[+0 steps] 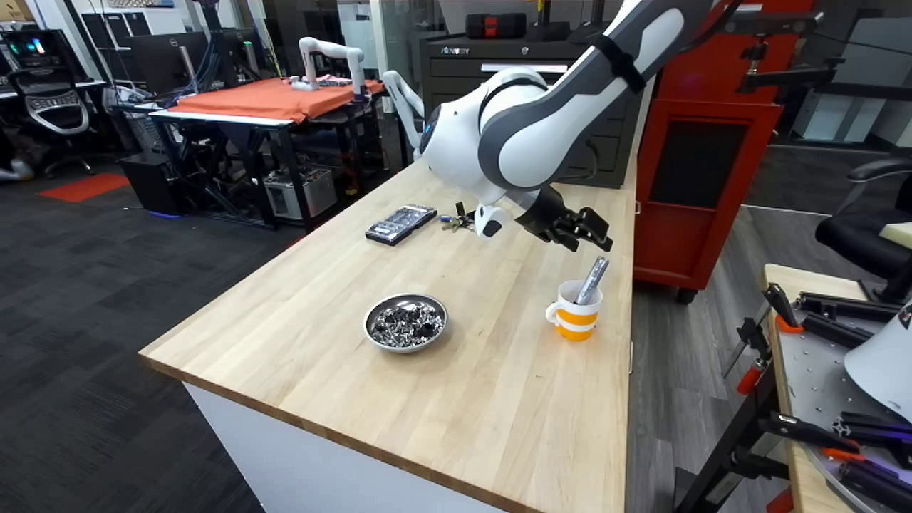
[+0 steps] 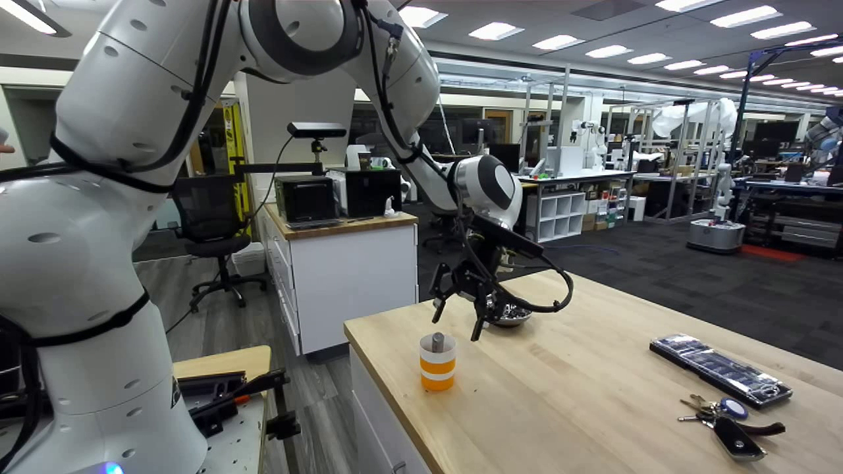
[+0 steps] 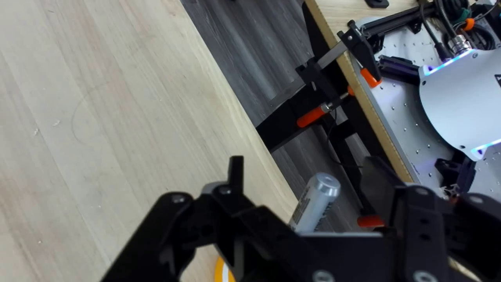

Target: Get the marker and put it in the white and orange cup

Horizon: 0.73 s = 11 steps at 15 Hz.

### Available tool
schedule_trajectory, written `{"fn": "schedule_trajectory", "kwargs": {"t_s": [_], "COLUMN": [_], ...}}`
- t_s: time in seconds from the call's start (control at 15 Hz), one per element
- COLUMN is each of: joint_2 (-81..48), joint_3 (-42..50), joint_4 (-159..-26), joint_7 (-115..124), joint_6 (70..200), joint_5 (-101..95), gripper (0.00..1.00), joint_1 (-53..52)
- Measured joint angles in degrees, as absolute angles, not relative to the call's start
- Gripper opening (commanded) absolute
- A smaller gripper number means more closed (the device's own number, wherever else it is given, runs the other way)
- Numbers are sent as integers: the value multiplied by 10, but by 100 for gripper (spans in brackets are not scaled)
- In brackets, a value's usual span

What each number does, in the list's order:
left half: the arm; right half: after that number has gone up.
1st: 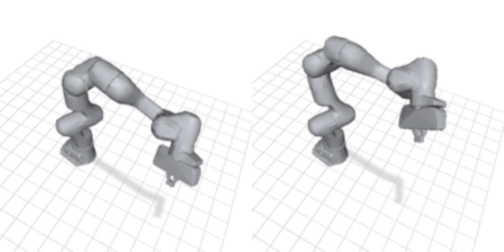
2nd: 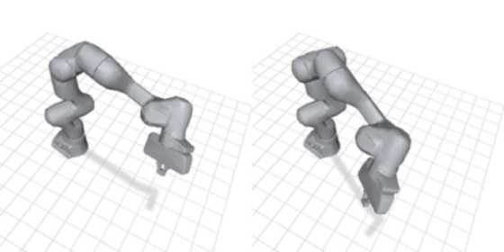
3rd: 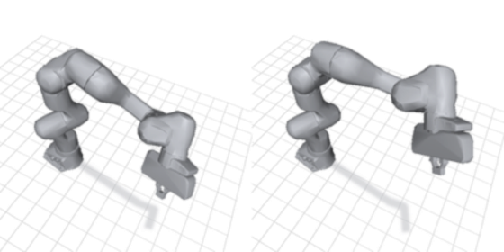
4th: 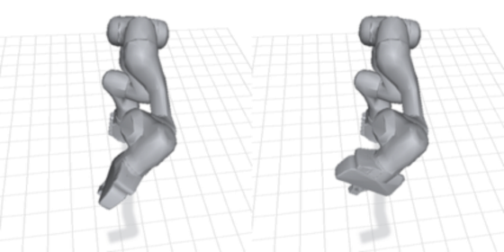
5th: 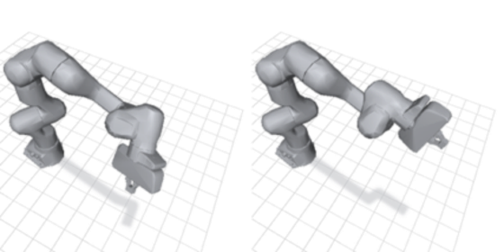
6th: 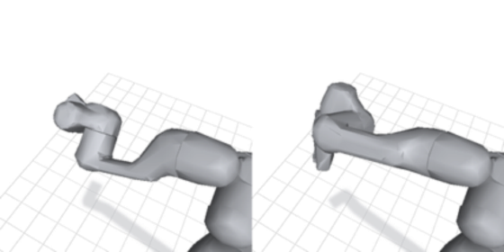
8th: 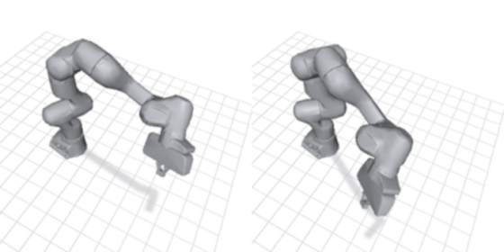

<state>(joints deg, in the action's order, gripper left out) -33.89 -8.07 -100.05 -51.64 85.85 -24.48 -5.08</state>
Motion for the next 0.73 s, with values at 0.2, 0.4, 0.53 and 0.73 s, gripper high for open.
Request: {"fn": "schedule_trajectory", "kwargs": {"t_s": [0.2, 0.4, 0.53, 0.73], "joint_2": [-331, -314, -303, -309], "joint_3": [-80, -78, -77, -77], "joint_4": [-987, -985, -985, -986], "joint_7": [-515, -504, -497, -497], "joint_6": [864, 895, 913, 913], "joint_5": [-237, -215, -206, -206], "gripper": [100, 100, 100, 100], "joint_1": [-48, -39, -33, -36]}}
